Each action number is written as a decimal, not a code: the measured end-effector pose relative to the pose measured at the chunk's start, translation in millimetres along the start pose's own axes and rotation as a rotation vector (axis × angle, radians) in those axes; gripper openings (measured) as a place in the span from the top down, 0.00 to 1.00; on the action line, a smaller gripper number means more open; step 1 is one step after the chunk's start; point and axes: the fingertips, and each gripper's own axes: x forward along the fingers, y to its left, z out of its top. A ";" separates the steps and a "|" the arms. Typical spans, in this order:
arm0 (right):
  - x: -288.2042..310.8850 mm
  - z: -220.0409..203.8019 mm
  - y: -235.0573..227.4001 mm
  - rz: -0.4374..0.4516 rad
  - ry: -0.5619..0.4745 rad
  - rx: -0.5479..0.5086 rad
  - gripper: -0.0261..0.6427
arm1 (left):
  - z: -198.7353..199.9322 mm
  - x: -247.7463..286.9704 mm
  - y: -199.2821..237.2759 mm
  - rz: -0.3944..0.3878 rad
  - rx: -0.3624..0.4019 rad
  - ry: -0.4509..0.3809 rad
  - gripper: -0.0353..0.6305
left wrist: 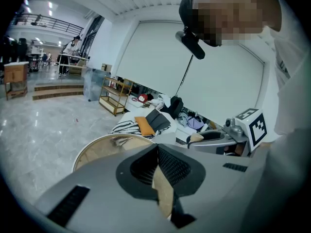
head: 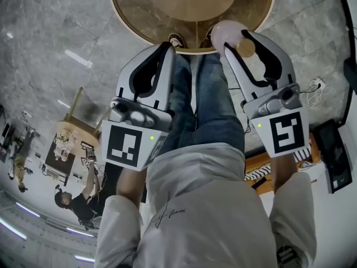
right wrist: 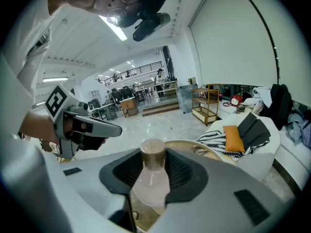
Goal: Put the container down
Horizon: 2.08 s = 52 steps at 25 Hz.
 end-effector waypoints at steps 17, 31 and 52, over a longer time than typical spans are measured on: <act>27.1 -29.0 -20.1 0.000 0.015 -0.007 0.74 | -30.7 24.6 9.5 0.004 -0.028 0.035 0.92; 51.7 -58.7 -30.2 0.001 0.030 -0.039 0.74 | -58.8 41.1 21.9 0.030 -0.070 0.048 0.92; 104.7 -108.4 -33.4 0.024 0.065 -0.026 0.74 | -79.9 54.1 29.4 0.068 -0.053 0.067 0.92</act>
